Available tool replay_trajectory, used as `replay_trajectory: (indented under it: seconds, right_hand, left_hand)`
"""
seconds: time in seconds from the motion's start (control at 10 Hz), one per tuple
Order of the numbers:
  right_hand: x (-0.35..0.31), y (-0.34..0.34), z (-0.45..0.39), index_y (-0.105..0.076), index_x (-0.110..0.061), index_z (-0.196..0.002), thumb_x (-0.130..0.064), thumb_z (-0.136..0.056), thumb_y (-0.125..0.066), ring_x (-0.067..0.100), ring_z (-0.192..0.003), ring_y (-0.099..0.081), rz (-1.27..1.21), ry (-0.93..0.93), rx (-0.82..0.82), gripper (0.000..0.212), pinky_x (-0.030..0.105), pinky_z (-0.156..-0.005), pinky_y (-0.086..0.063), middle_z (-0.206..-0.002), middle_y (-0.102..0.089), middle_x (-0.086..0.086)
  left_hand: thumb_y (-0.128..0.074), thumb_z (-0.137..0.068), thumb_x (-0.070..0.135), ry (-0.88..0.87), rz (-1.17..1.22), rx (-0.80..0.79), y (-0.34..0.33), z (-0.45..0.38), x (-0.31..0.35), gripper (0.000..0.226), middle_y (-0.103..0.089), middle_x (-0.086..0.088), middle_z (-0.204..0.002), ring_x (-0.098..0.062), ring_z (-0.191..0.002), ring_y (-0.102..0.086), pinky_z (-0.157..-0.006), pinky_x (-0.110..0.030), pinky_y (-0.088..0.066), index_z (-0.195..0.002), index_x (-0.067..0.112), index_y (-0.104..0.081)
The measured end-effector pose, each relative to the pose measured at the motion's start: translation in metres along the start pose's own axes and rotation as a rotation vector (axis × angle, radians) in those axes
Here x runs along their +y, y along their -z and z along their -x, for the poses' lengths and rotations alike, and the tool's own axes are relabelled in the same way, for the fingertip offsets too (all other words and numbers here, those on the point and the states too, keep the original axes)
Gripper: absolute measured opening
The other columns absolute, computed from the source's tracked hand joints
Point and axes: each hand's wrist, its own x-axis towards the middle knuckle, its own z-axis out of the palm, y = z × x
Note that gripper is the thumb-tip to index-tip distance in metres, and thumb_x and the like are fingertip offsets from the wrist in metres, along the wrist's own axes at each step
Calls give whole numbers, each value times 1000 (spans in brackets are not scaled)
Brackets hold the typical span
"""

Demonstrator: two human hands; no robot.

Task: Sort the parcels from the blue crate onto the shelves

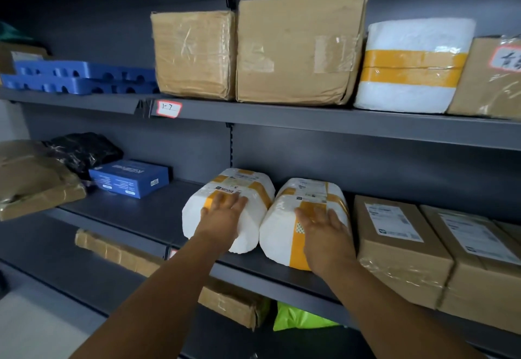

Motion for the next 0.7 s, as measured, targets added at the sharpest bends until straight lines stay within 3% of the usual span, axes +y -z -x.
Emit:
replay_trajectory:
  seconds: [0.4, 0.5, 0.7]
  right_hand:
    - [-7, -1, -5, -1, -30, -154, -17, -94, -48, 38, -146, -1, 0, -36, -8, 77, 46, -119, -11, -159, -2, 9]
    - [-5, 1, -3, 0, -30, -154, -22, -88, -61, 39, -146, -1, -6, -19, -26, 90, 47, -118, -12, -159, -3, 11]
    - [5, 8, 13, 10, -29, -152, -37, -84, -65, 30, -146, 18, -91, 18, 32, 101, 44, -117, 5, -159, 15, 4]
  left_hand:
    - [-58, -90, 16, -30, 15, 16, -2, -14, -2, 81, -7, 4, -160, -27, -147, 1, -117, -50, -17, -153, 28, -8]
    - [-62, -89, 22, -36, -55, -11, 5, -9, 2, 89, 0, 3, -161, -25, -148, 4, -118, -51, -5, -153, 26, -1]
    - [-62, -89, 37, -68, -74, 9, 4, 12, 23, 97, 13, -1, -161, -24, -147, 14, -116, -51, 3, -153, 22, 10]
